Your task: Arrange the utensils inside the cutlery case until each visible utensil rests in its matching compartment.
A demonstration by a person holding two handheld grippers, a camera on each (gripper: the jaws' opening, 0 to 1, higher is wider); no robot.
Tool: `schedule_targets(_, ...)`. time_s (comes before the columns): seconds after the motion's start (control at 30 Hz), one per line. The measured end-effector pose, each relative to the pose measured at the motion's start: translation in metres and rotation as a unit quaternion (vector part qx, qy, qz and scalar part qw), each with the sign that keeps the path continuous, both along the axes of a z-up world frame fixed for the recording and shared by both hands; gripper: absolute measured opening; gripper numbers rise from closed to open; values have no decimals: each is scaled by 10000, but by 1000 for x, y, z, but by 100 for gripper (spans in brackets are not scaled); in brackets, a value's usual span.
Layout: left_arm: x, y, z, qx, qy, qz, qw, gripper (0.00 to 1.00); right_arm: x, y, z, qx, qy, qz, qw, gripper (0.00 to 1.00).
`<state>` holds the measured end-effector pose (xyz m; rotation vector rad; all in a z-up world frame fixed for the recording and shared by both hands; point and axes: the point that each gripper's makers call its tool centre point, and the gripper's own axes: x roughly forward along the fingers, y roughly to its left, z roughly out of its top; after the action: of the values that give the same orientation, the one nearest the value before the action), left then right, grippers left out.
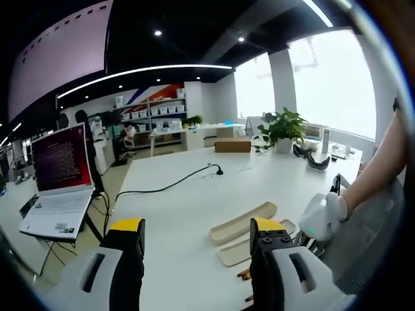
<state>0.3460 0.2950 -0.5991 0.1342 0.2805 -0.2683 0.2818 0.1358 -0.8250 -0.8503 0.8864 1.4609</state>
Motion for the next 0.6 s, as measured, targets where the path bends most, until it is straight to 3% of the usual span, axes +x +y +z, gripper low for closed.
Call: schedule_targets(0.6, 1, 0, -1, 6, 11, 13, 10000, 67, 9, 2, 12, 179, -25, -174, 9997, 0)
